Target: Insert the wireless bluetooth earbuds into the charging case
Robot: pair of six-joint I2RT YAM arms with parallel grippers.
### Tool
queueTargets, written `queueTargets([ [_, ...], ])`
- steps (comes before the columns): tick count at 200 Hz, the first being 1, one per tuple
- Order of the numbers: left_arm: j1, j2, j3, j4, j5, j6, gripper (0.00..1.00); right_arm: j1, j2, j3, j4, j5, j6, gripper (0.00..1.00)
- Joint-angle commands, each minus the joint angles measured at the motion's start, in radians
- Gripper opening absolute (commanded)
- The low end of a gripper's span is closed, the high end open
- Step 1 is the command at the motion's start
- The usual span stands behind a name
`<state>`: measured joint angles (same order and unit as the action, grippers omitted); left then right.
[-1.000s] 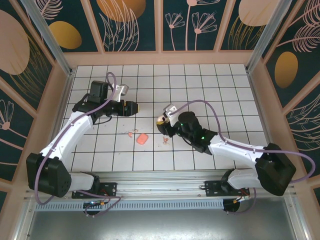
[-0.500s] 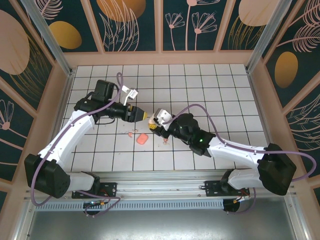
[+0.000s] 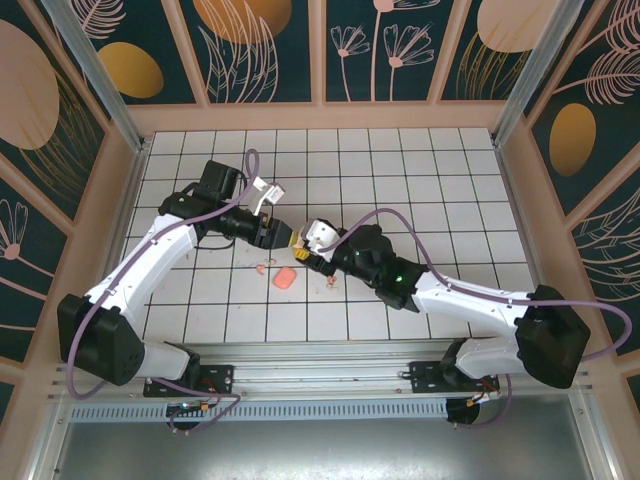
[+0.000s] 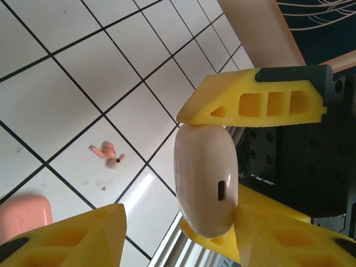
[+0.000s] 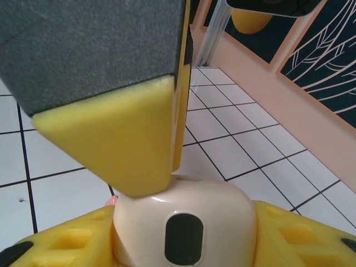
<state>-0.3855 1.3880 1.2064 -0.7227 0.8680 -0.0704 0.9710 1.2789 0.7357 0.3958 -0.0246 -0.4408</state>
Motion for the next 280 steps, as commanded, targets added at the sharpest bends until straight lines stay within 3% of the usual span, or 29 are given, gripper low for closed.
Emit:
queueTargets([
  [1, -0.007, 0.003, 0.021, -0.029, 0.031, 0.030, 0.54, 0.016, 0.010, 0.058, 0.033, 0.014, -0.030, 0.44],
  [44, -0.012, -0.003, 0.013, -0.024, 0.042, 0.029, 0.53, 0.029, 0.048, 0.089, 0.021, 0.029, -0.052, 0.44],
  [113, -0.016, -0.001, 0.004, -0.013, 0.041, 0.029, 0.22, 0.047, 0.058, 0.083, 0.051, 0.079, -0.057, 0.45],
  [146, -0.017, -0.015, -0.056, 0.177, 0.064, -0.057, 0.18, 0.031, -0.023, 0.010, 0.121, 0.088, 0.026, 0.66],
  [168, -0.016, -0.053, -0.192, 0.567, 0.205, -0.275, 0.16, -0.050, -0.120, -0.042, 0.138, -0.043, 0.163, 0.70],
  [183, -0.016, -0.085, -0.284, 0.826, 0.228, -0.409, 0.16, -0.137, -0.182, -0.078, 0.166, -0.190, 0.284, 0.72],
  [227, -0.019, -0.161, -0.352, 1.077, 0.203, -0.516, 0.16, -0.329, -0.246, -0.136, 0.301, -0.519, 0.626, 0.71],
  [280, -0.028, -0.235, -0.412, 1.247, 0.176, -0.610, 0.17, -0.372, -0.169, -0.068, 0.397, -0.752, 0.862, 0.57],
])
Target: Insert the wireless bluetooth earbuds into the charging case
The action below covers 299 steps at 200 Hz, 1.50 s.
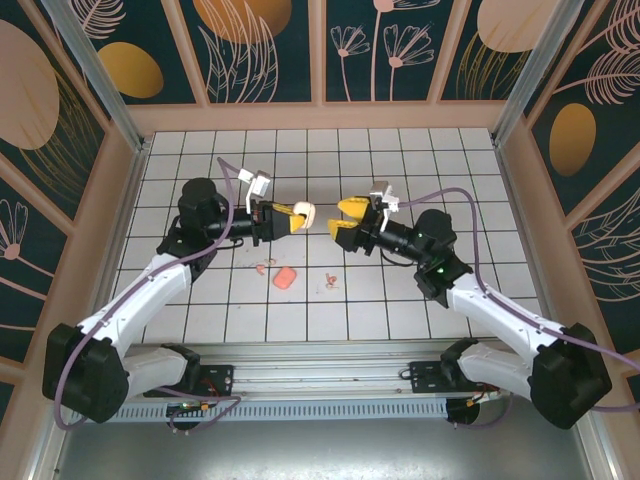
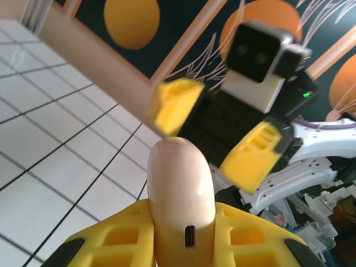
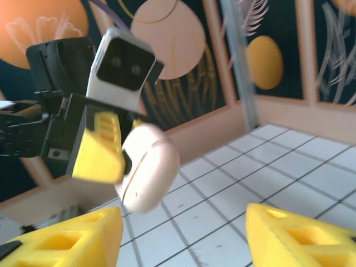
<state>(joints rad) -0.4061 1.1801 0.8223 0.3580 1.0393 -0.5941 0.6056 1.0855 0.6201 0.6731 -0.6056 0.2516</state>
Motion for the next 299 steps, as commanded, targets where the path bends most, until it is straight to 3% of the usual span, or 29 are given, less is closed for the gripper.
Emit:
queueTargets([
  [1, -0.008, -0.029, -0.029, 0.169, 0.004, -0.088, 0.17, -0.006, 0.026, 0.049, 0.123, -0.174, 0.173, 0.57],
  [69, -0.050, -0.046, -0.026, 0.222, 0.011, -0.124, 0.18, -0.006, 0.084, 0.144, 0.219, -0.308, 0.315, 0.54],
  [229, -0.132, -0.068, 0.000, 0.237, 0.018, -0.096, 0.20, 0.003, 0.137, 0.202, 0.189, -0.427, 0.373, 0.42],
  [268, -0.134, -0.067, 0.047, 0.139, 0.011, -0.024, 0.20, 0.006, 0.171, 0.234, 0.205, -0.474, 0.390, 0.37],
  [299, -0.133, -0.056, 0.089, 0.084, 0.009, 0.006, 0.20, 0.017, 0.180, 0.229, 0.229, -0.485, 0.383, 0.25],
])
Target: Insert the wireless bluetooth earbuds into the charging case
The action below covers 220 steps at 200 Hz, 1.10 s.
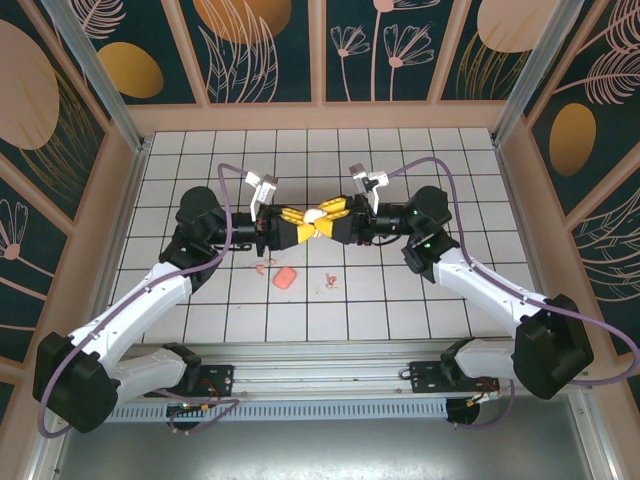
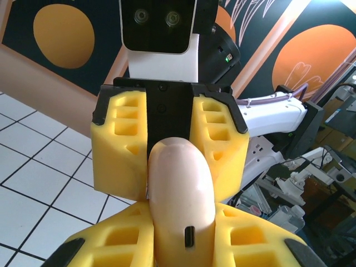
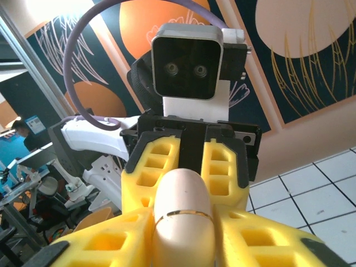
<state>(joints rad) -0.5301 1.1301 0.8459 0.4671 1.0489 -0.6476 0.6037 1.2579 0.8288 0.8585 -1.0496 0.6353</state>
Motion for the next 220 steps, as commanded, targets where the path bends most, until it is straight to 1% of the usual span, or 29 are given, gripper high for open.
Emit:
queueTargets([
  [1, -0.009, -0.006, 0.066, -0.026, 0.000, 0.059, 0.20, 0.019, 0.007, 0.020, 0.045, -0.041, 0.000, 0.24],
  [21, -0.010, 0.000, 0.080, -0.055, -0.007, 0.077, 0.20, 0.019, -0.016, 0.013, 0.028, -0.035, -0.028, 0.19],
  [42, -0.010, -0.004, 0.076, -0.098, -0.029, 0.108, 0.25, 0.017, -0.034, 0.017, -0.018, -0.034, -0.073, 0.15],
  [55, -0.010, -0.004, 0.083, -0.143, -0.046, 0.134, 0.35, 0.014, -0.043, 0.020, -0.052, -0.027, -0.095, 0.15],
  [67, -0.010, -0.004, 0.098, -0.210, -0.068, 0.190, 0.45, 0.009, -0.056, 0.027, -0.112, -0.013, -0.130, 0.14],
  [74, -0.010, -0.004, 0.111, -0.265, -0.086, 0.234, 0.53, 0.006, -0.064, 0.030, -0.155, 0.001, -0.160, 0.14],
  [88, -0.009, 0.000, 0.120, -0.391, -0.130, 0.332, 0.57, -0.011, -0.084, 0.043, -0.284, 0.029, -0.231, 0.14],
  [95, -0.010, 0.003, 0.160, -0.450, -0.152, 0.381, 0.59, -0.022, -0.093, 0.050, -0.346, 0.045, -0.273, 0.14],
  [114, -0.009, 0.018, 0.189, -0.578, -0.262, 0.500, 0.59, -0.042, -0.121, 0.060, -0.522, 0.103, -0.399, 0.14],
  [141, -0.010, 0.042, 0.205, -0.666, -0.374, 0.645, 0.56, -0.050, -0.154, 0.061, -0.713, 0.240, -0.592, 0.14],
  [157, -0.010, 0.060, 0.225, -0.725, -0.427, 0.733, 0.54, -0.051, -0.163, 0.058, -0.783, 0.299, -0.678, 0.14],
  [190, -0.010, 0.121, 0.277, -0.872, -0.516, 0.894, 0.51, -0.050, -0.154, 0.091, -0.911, 0.338, -0.833, 0.15],
  [207, -0.010, 0.151, 0.279, -0.911, -0.546, 0.949, 0.46, -0.050, -0.140, 0.119, -0.966, 0.356, -0.901, 0.15],
  [220, -0.010, 0.170, 0.277, -0.928, -0.570, 0.969, 0.46, -0.050, -0.129, 0.137, -0.989, 0.376, -0.928, 0.15],
])
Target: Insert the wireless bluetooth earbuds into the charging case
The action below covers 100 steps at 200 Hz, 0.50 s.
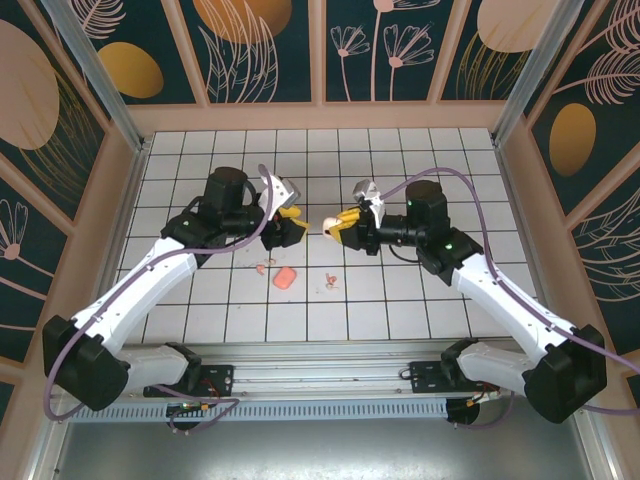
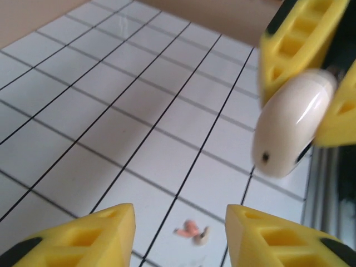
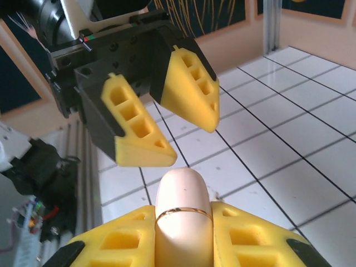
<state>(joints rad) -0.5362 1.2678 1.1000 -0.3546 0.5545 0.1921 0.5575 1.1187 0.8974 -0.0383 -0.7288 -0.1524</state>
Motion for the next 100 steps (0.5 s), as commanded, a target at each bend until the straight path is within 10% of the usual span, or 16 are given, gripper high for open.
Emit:
queueTargets([
  [1, -0.004, 0.034, 0.023, -0.107, -0.076, 0.132, 0.46, -0.005, 0.010, 0.068, -0.092, 0.055, -0.144, 0.15],
  [100, -0.004, -0.066, -0.030, -0.094, -0.055, 0.390, 0.45, -0.002, 0.082, 0.053, -0.043, 0.105, -0.319, 0.16],
])
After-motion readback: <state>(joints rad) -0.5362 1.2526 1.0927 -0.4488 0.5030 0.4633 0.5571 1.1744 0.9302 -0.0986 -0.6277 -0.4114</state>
